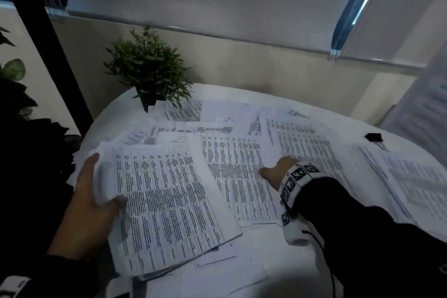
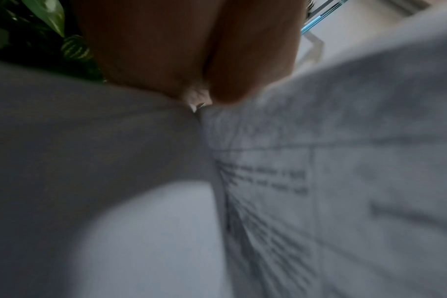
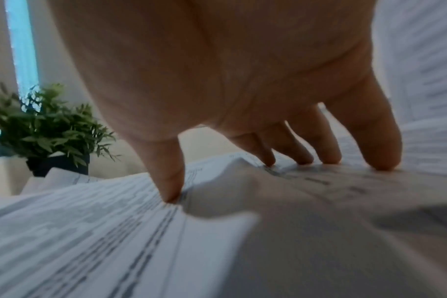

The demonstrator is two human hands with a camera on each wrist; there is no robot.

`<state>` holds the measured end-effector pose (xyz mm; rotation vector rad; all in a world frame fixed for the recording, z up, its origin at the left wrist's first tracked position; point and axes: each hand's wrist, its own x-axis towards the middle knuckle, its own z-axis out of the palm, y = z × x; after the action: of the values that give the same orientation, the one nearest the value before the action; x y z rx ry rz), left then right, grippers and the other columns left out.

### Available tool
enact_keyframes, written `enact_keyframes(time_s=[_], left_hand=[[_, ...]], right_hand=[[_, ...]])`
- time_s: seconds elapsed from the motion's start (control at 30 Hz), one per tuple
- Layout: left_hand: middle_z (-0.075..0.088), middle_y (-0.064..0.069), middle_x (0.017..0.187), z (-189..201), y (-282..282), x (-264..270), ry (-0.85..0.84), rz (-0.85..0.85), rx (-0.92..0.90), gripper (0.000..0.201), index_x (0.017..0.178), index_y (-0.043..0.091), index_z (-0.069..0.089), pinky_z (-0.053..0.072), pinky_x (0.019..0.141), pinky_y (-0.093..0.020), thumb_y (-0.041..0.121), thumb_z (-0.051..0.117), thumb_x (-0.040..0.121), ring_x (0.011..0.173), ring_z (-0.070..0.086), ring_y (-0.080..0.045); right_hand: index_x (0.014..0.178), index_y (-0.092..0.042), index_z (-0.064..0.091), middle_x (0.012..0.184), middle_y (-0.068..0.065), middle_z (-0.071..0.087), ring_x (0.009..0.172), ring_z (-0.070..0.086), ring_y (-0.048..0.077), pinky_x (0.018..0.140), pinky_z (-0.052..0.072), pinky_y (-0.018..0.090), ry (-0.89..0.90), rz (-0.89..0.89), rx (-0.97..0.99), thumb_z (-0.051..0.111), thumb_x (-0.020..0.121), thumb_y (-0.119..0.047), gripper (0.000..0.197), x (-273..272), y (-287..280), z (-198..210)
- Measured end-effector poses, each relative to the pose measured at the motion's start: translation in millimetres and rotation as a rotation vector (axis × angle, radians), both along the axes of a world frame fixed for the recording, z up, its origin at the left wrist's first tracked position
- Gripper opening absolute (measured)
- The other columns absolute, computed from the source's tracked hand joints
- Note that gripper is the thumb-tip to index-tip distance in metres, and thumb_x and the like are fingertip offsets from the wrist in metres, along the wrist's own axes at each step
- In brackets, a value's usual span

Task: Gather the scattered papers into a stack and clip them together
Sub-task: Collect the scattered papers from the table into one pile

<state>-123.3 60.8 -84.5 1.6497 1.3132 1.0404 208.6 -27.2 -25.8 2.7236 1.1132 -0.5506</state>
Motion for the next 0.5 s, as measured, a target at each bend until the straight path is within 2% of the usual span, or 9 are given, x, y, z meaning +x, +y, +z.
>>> enact_keyframes(time_s=[0.03, 0.07, 0.13, 0.23, 0.33, 0.37, 0.4, 0.43, 0.5], left_hand=[[0.042, -0.001, 0.141, 0.3, 1.0, -2.4, 0.002, -0.033, 0.015, 0.07, 0.134, 0.032, 0.047, 0.028, 0.112, -0.041, -0.01, 0.065, 0.081, 0.131, 0.037, -0.017], [0.05, -0.003, 0.133, -2.0, 2.3, -6.1, -0.003, -0.07, -0.001, 0.063, 0.12, 0.038, 0.055, 0.033, 0.11, -0.045, -0.011, 0.062, 0.082, 0.127, 0.044, -0.021], [0.058, -0.007, 0.122, -2.4, 1.2, -10.6, 0.006, -0.075, -0.028, 0.053, 0.102, 0.036, 0.062, 0.038, 0.106, -0.042, -0.014, 0.056, 0.085, 0.12, 0.051, -0.024], [0.057, -0.012, 0.128, 0.7, 2.2, -16.3, 0.067, -0.044, -0.082, 0.043, 0.106, 0.019, 0.065, 0.035, 0.1, -0.032, -0.016, 0.05, 0.085, 0.112, 0.048, -0.018], [0.057, -0.015, 0.131, 5.4, 3.1, -22.5, 0.074, -0.002, -0.1, 0.044, 0.105, 0.018, 0.064, 0.034, 0.095, -0.029, -0.017, 0.048, 0.084, 0.11, 0.048, -0.018], [0.057, -0.015, 0.13, 7.7, 3.1, -24.8, 0.082, 0.008, -0.1, 0.045, 0.104, 0.02, 0.064, 0.034, 0.095, -0.029, -0.017, 0.047, 0.083, 0.11, 0.049, -0.02], [0.057, -0.014, 0.13, 8.0, 4.7, -27.3, 0.105, 0.028, -0.101, 0.045, 0.102, 0.021, 0.064, 0.034, 0.094, -0.028, -0.016, 0.047, 0.083, 0.11, 0.05, -0.02], [0.058, -0.013, 0.128, 9.0, 6.1, -29.3, 0.115, 0.047, -0.109, 0.045, 0.101, 0.022, 0.064, 0.034, 0.094, -0.028, -0.016, 0.048, 0.082, 0.108, 0.05, -0.02], [0.059, -0.01, 0.122, 12.3, 7.8, -32.5, 0.107, 0.065, -0.111, 0.044, 0.099, 0.022, 0.065, 0.035, 0.092, -0.028, -0.015, 0.048, 0.081, 0.105, 0.049, -0.018]], right_hand=[[0.07, -0.009, 0.054, 0.068, 0.004, 0.052, 0.069, 0.056, 0.019, 0.056, 0.039, 0.021, -0.009, 0.018, 0.022, 0.047, 0.087, -0.054, 0.049, 0.2, -1.0, -0.1], [0.072, -0.009, 0.054, 0.071, 0.004, 0.05, 0.075, 0.056, 0.02, 0.061, 0.041, 0.023, -0.034, 0.025, 0.046, 0.048, 0.087, -0.052, 0.046, -2.3, 0.0, 1.4], [0.076, -0.008, 0.056, 0.079, 0.006, 0.049, 0.084, 0.057, 0.023, 0.066, 0.044, 0.026, -0.052, 0.007, 0.082, 0.051, 0.085, -0.053, 0.046, -8.6, 6.6, 1.4], [0.063, -0.011, 0.049, 0.061, 0.001, 0.049, 0.053, 0.046, 0.015, 0.046, 0.032, 0.019, 0.067, -0.027, 0.106, 0.059, 0.082, -0.051, 0.046, -16.4, 16.7, 3.0], [0.066, -0.014, 0.049, 0.059, 0.001, 0.048, 0.048, 0.041, 0.012, 0.045, 0.032, 0.018, 0.145, -0.079, 0.133, 0.065, 0.082, -0.036, 0.031, -17.8, 23.6, 0.4], [0.076, -0.014, 0.057, 0.069, 0.003, 0.058, 0.053, 0.046, 0.013, 0.049, 0.037, 0.02, 0.149, -0.074, 0.148, 0.065, 0.082, -0.031, 0.02, -17.6, 25.5, -2.1], [0.096, -0.009, 0.062, 0.09, 0.007, 0.065, 0.066, 0.056, 0.016, 0.058, 0.044, 0.022, 0.164, -0.081, 0.185, 0.064, 0.084, -0.028, 0.022, -17.6, 26.2, -4.0], [0.116, -0.005, 0.057, 0.114, 0.011, 0.062, 0.09, 0.062, 0.021, 0.073, 0.048, 0.025, 0.186, -0.113, 0.228, 0.063, 0.086, -0.026, 0.037, -15.1, 27.5, -7.8], [0.134, -0.004, 0.045, 0.14, 0.014, 0.046, 0.124, 0.048, 0.029, 0.097, 0.041, 0.031, 0.199, -0.173, 0.385, 0.059, 0.089, -0.029, 0.053, -8.6, 25.4, -5.8]])
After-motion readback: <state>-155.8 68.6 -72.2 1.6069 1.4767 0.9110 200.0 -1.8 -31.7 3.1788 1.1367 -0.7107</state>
